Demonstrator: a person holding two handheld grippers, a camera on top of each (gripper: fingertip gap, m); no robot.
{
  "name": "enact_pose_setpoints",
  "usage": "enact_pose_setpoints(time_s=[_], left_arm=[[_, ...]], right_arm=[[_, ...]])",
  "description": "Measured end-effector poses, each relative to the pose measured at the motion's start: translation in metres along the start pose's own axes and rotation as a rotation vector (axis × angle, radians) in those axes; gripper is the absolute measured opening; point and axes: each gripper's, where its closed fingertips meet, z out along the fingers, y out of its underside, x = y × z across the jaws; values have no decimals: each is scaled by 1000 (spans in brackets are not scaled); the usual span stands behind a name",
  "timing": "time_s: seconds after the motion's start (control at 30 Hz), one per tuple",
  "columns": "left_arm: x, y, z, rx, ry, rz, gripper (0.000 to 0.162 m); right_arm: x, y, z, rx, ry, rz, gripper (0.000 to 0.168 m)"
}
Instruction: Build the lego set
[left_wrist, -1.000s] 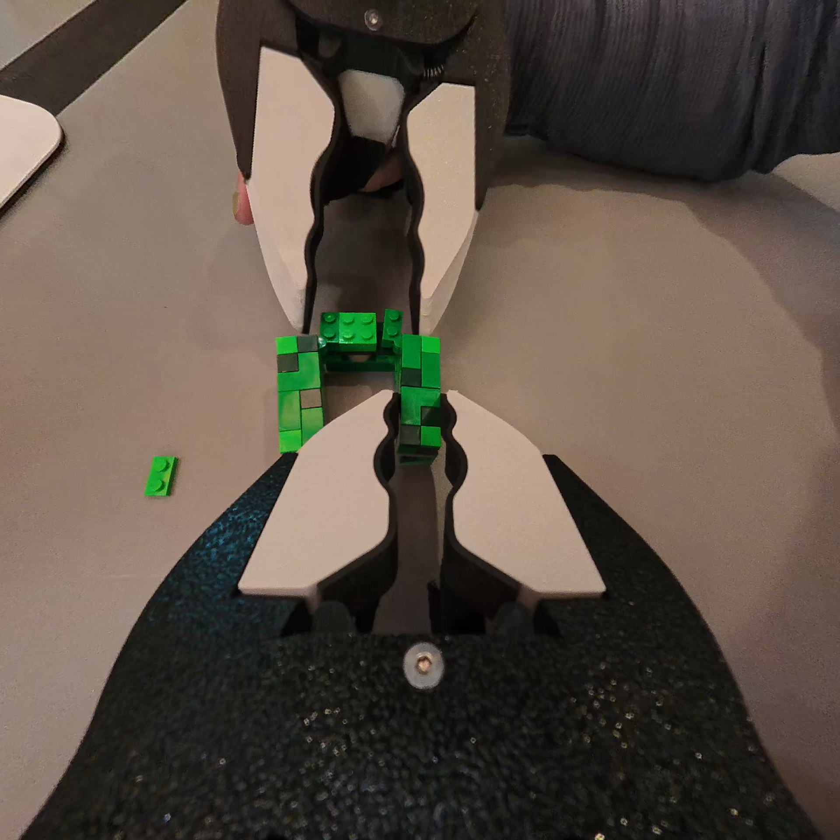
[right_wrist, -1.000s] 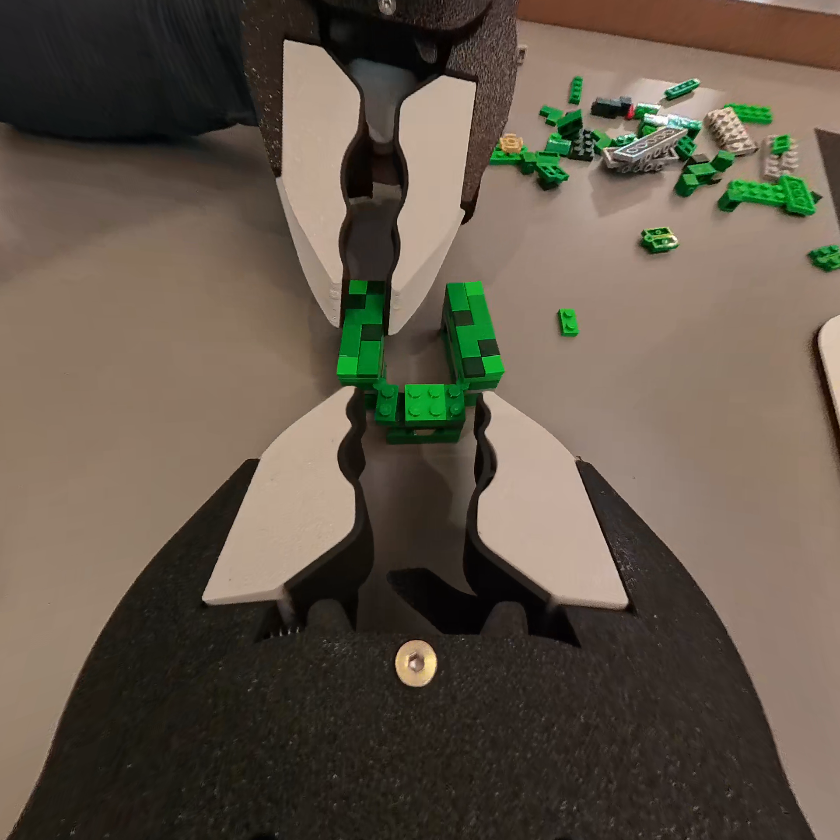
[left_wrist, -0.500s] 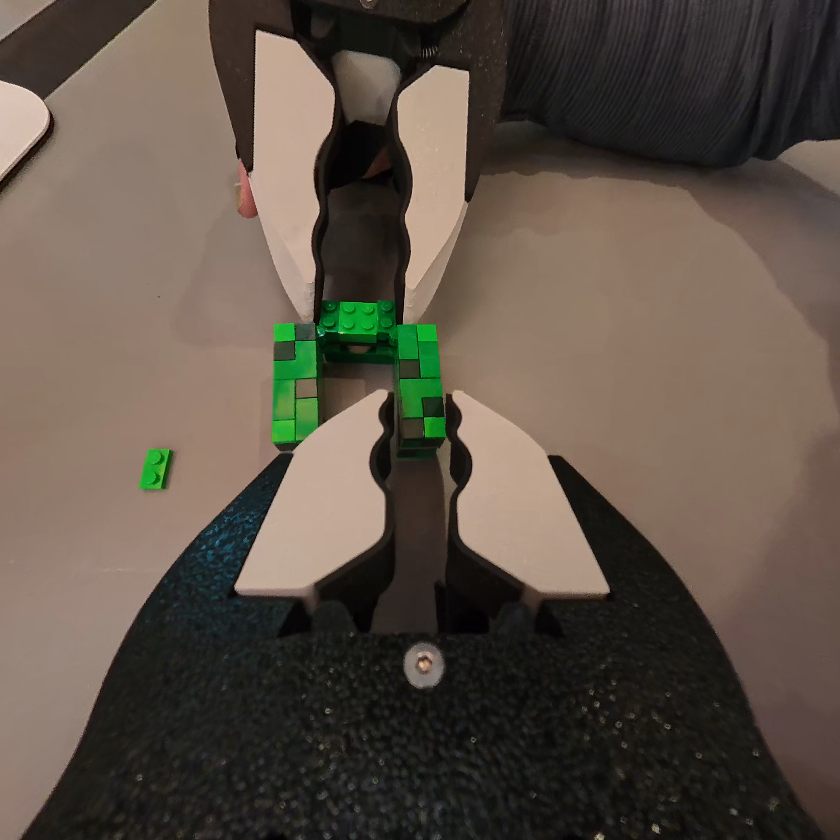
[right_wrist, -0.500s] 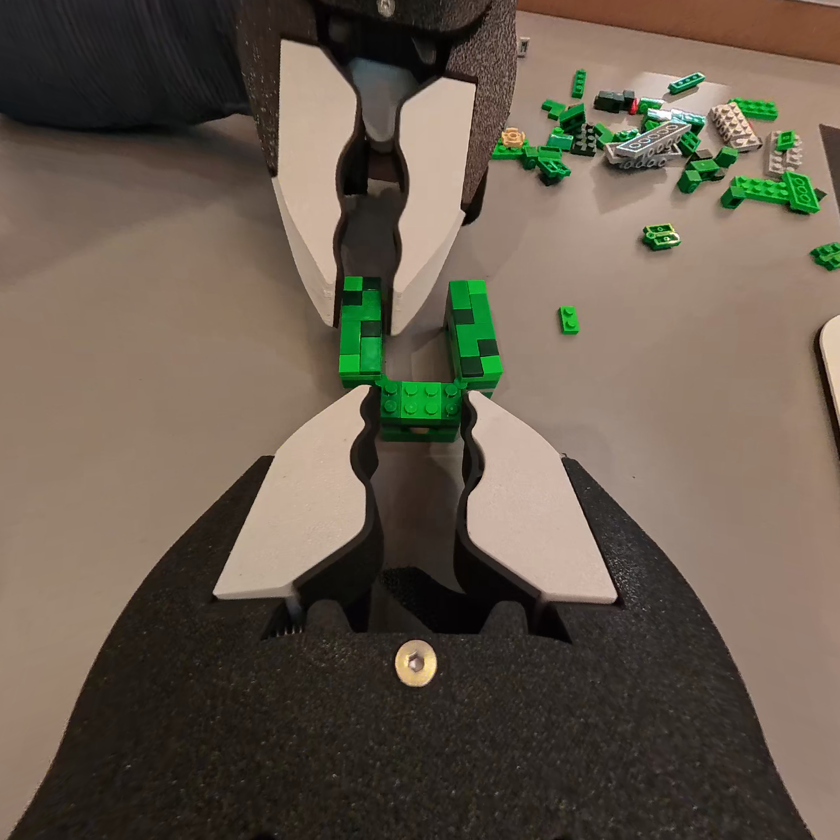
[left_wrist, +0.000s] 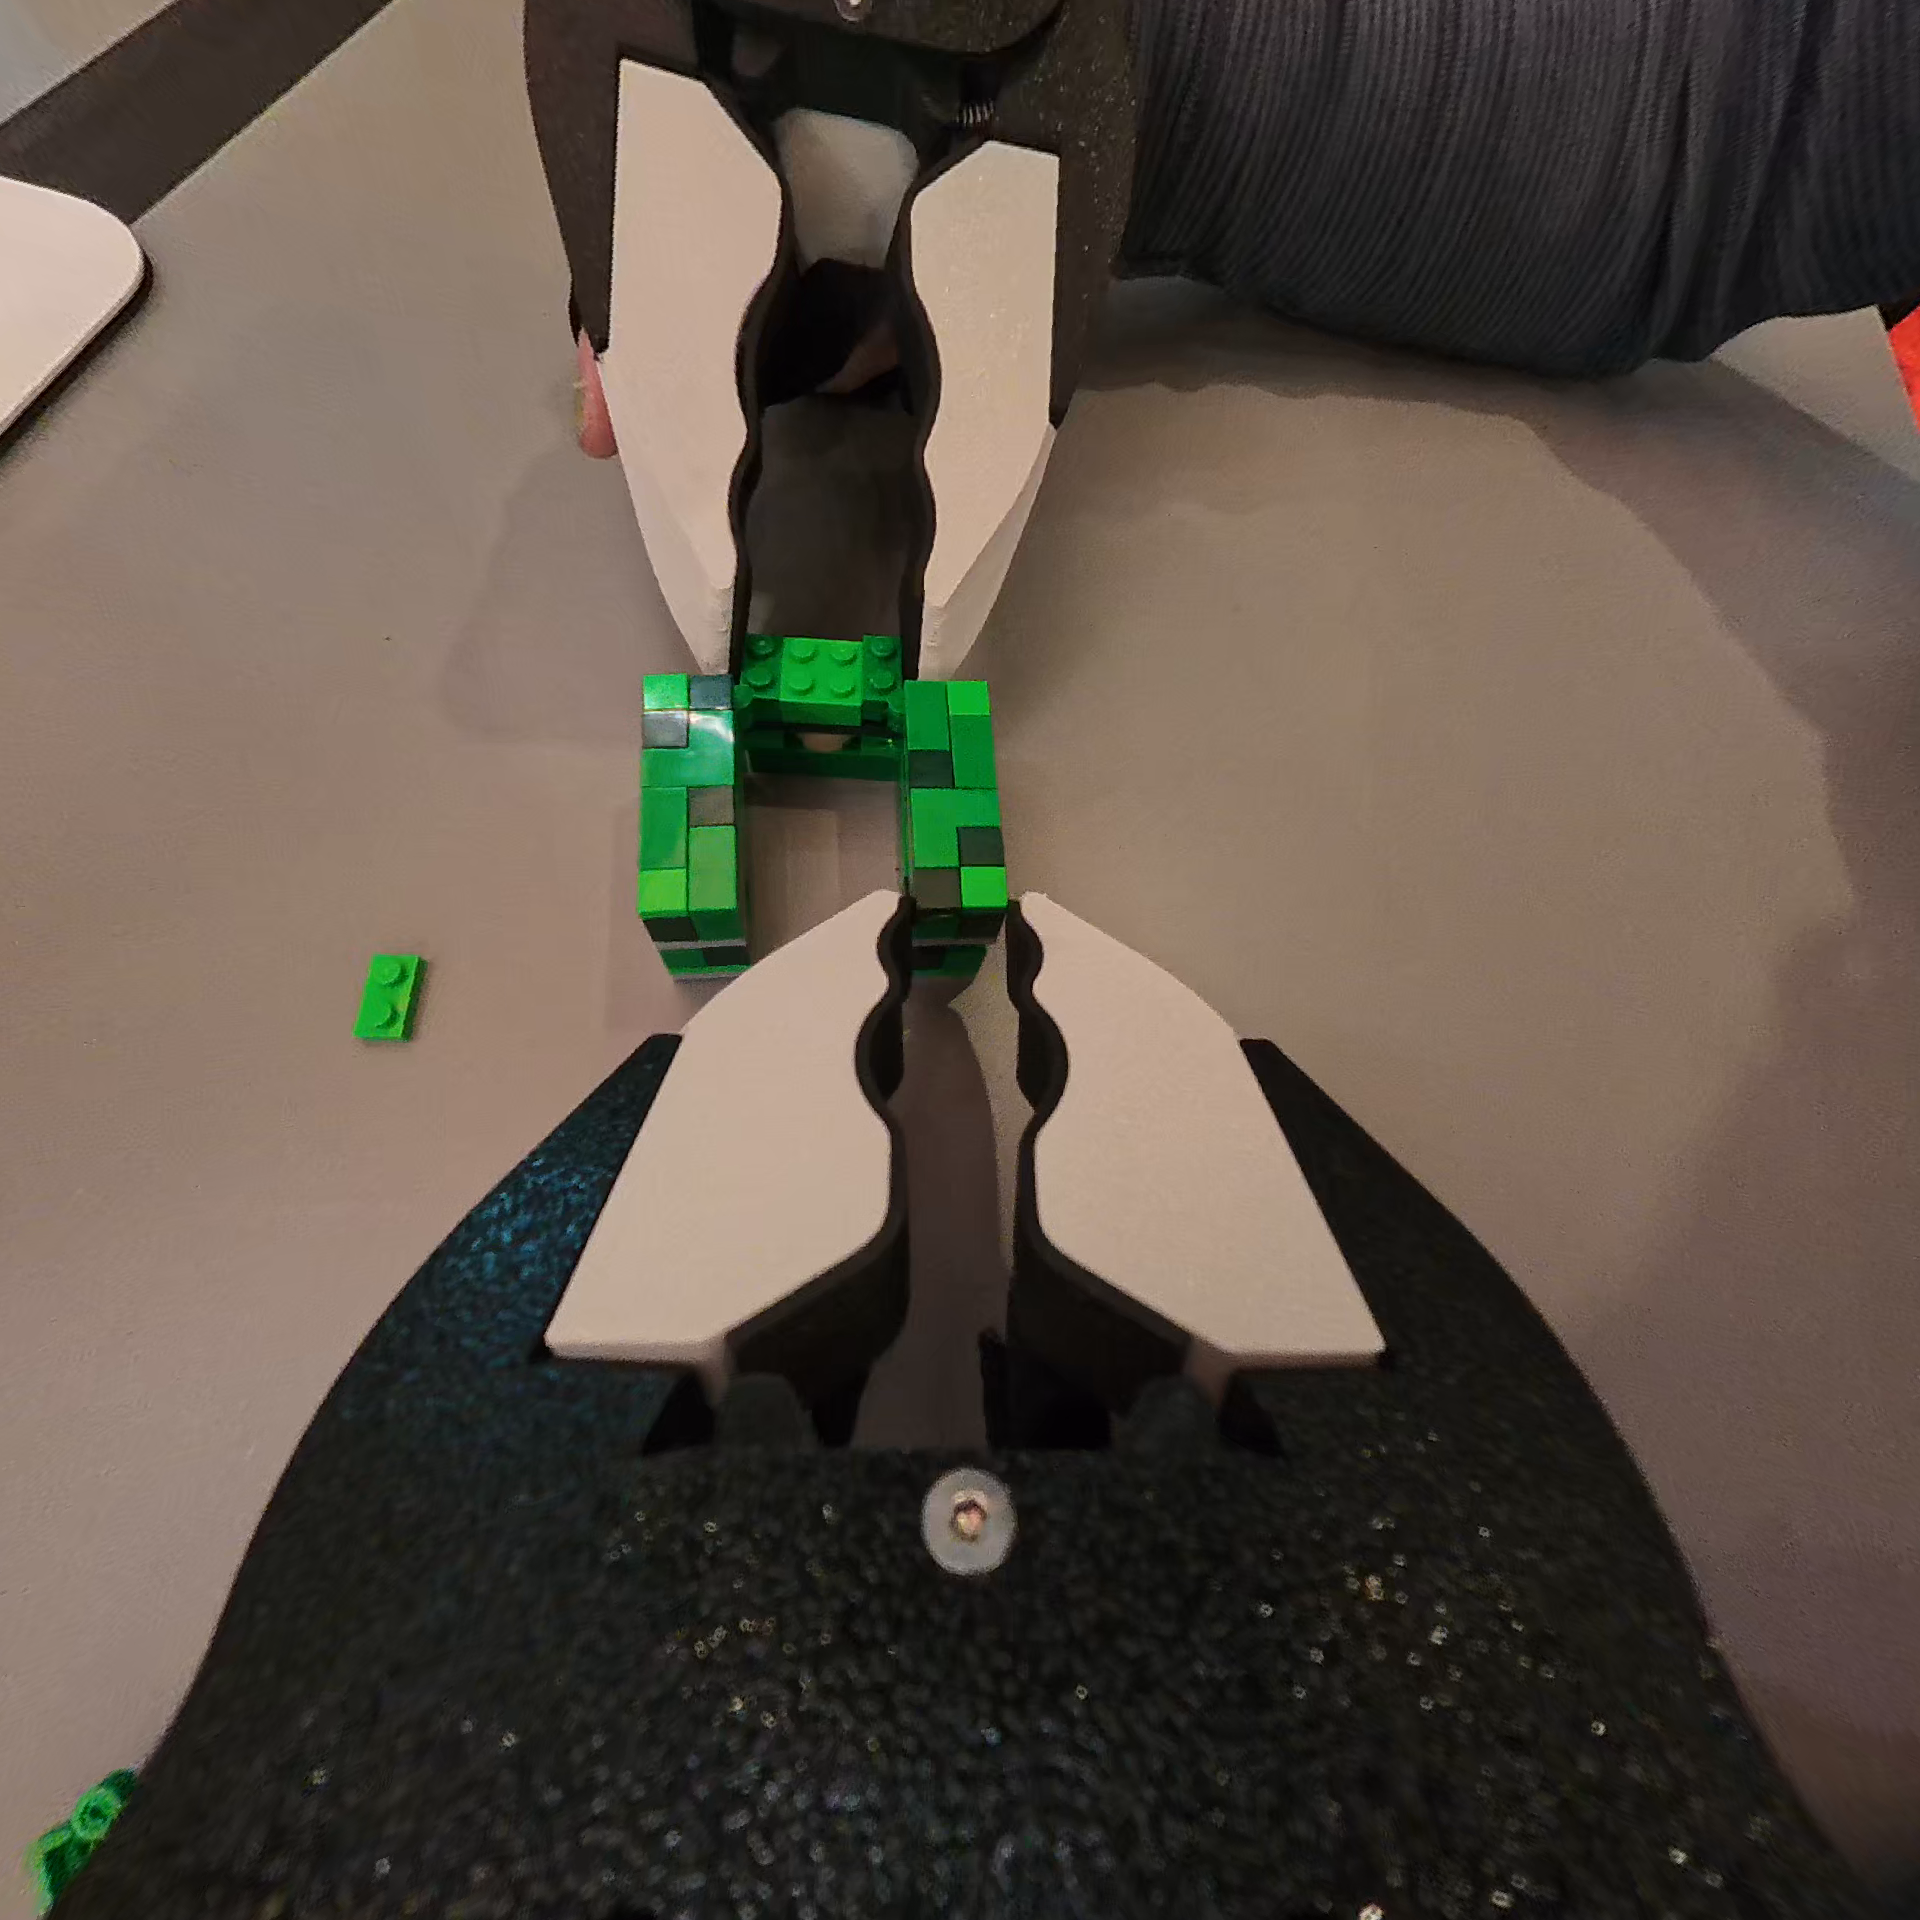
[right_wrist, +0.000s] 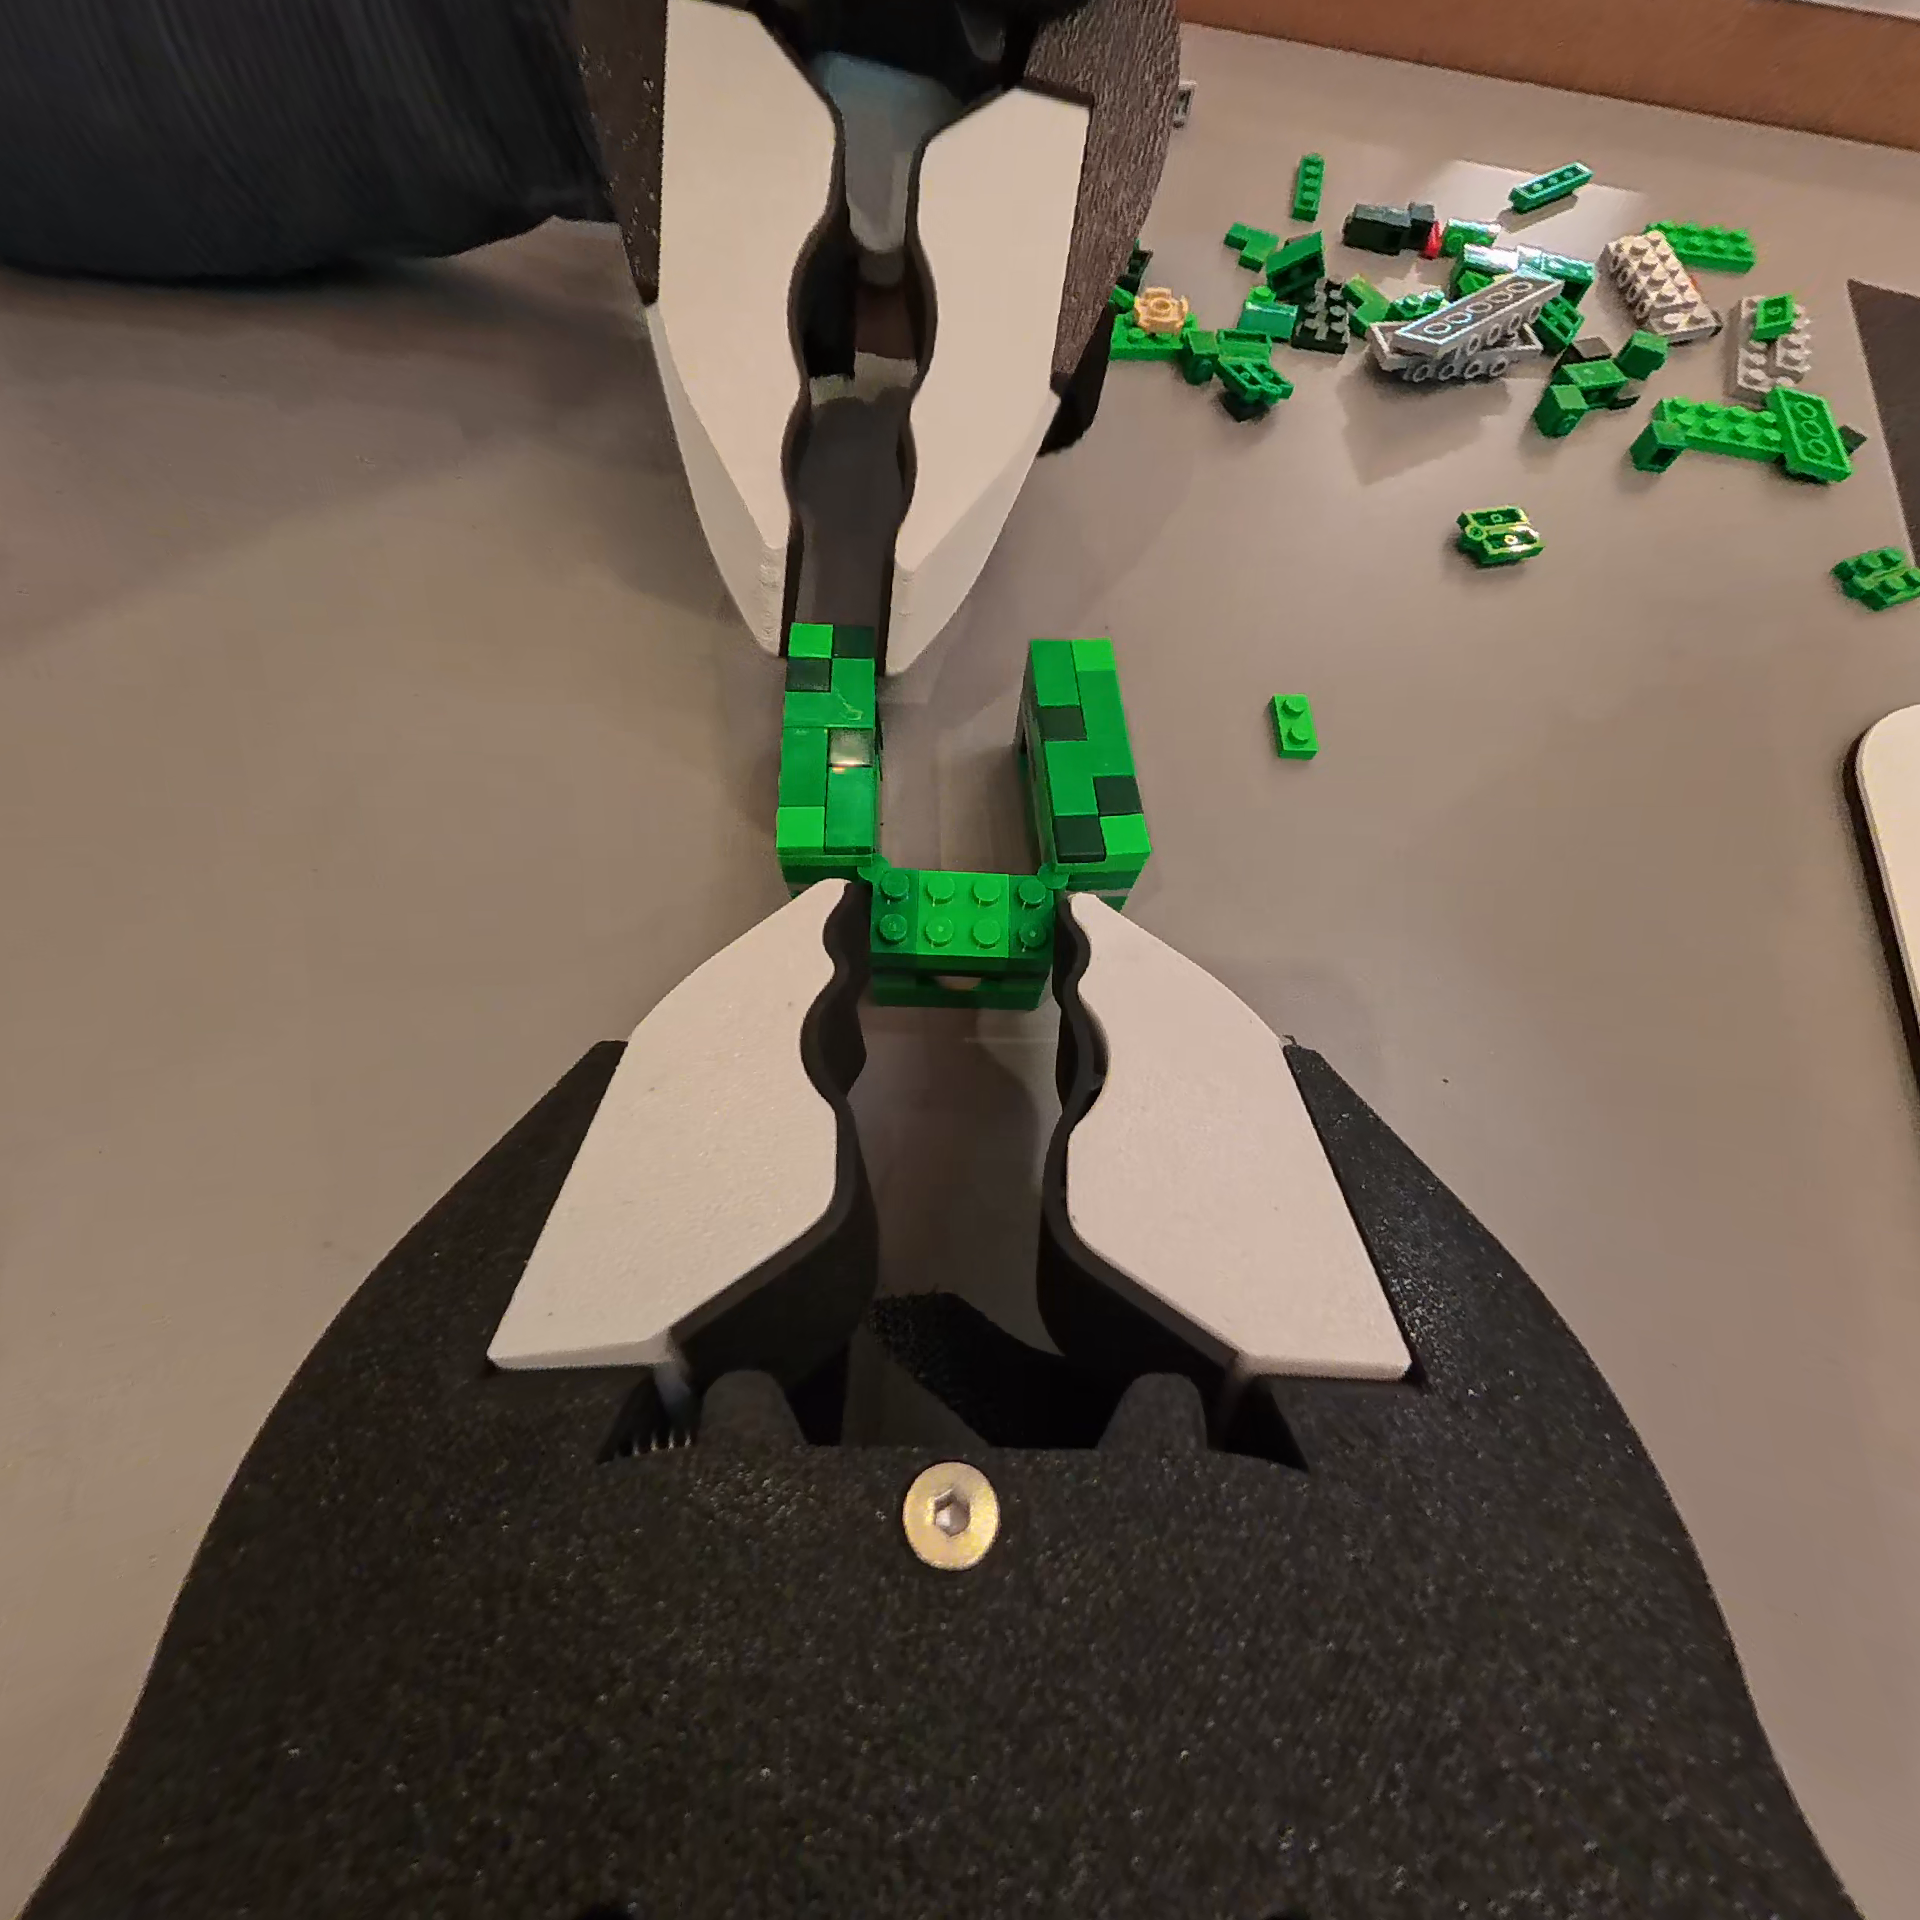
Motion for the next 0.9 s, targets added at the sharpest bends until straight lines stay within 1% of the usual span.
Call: enact_pose_setpoints(time_s=[0.17, 0.33, 0.5, 0.67, 0.9], left_arm=[[-2, -3, -6, 39, -1, -18, 22], [-5, -6, -6, 40, -35, 15, 24], [-7, -5, -8, 43, -50, 6, 24], [-6, -11, -9, 81, -42, 3, 24], [-6, -10, -6, 60, -46, 4, 22]], right_arm=[[0, 0, 0, 0, 4, -2, 33], [0, 0, 0, -2, 4, -1, 33], [0, 0, 0, -3, 6, 1, 33], [0, 0, 1, -7, 12, -2, 33], [0, 0, 1, -13, 15, -8, 33]])
